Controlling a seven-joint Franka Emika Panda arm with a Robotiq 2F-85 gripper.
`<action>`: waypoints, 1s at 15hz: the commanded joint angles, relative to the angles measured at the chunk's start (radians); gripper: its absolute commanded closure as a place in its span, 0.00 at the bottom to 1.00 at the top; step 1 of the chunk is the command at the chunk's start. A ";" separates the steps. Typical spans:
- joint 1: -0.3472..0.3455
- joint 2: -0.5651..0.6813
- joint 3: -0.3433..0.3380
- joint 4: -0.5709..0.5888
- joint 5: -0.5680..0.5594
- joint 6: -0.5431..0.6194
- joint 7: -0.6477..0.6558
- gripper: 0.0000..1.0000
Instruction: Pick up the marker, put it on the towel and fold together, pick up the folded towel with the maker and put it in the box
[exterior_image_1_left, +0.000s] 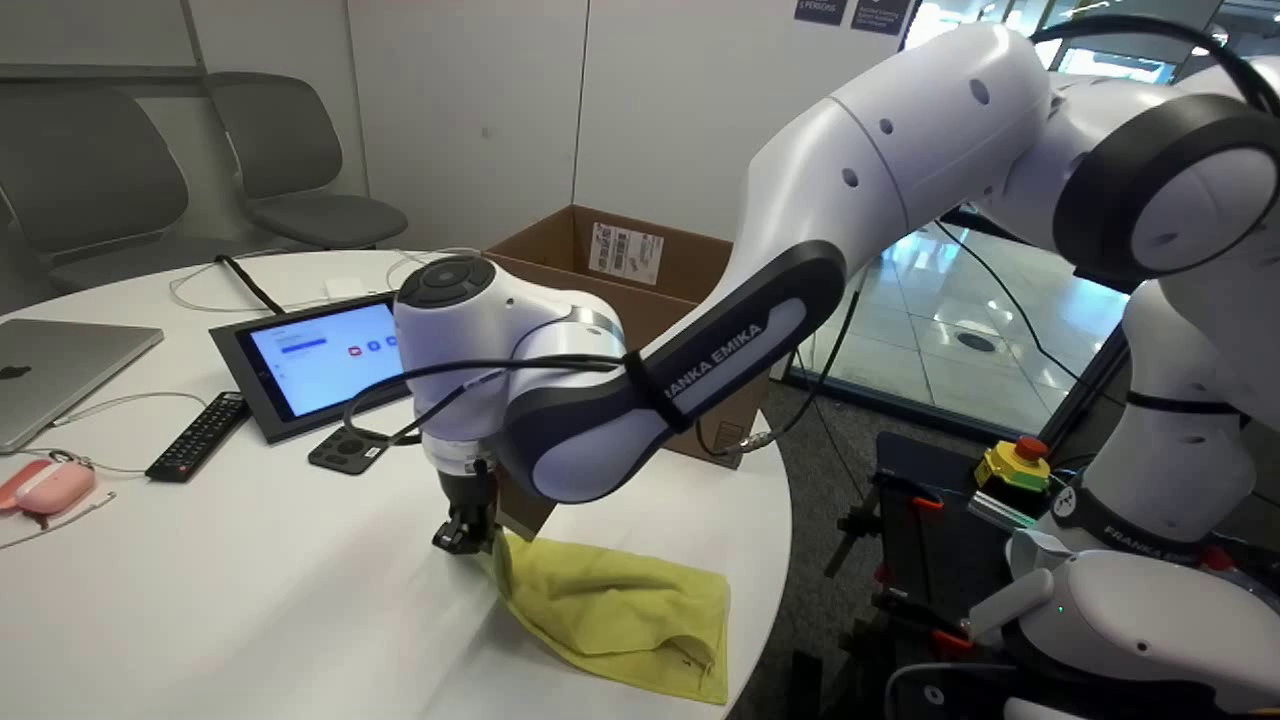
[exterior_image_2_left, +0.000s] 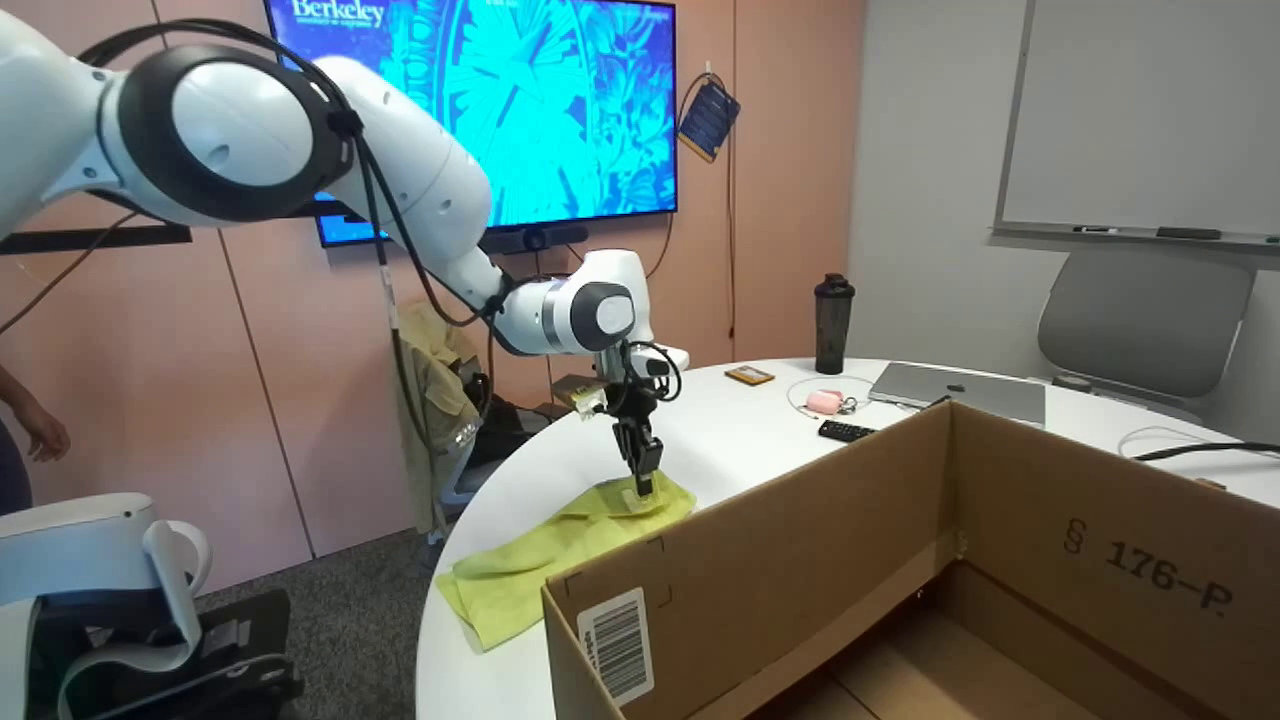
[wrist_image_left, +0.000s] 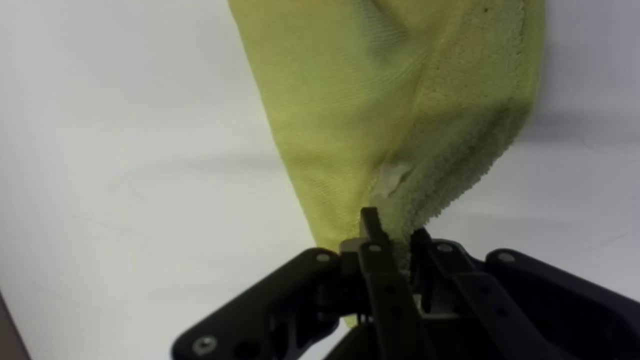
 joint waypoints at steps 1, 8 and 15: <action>0.018 -0.203 -0.028 -0.235 -0.046 0.050 0.072 0.86; 0.005 -0.413 -0.018 -0.482 -0.131 0.049 0.250 0.86; -0.014 -0.476 0.016 -0.711 -0.173 0.098 0.465 0.86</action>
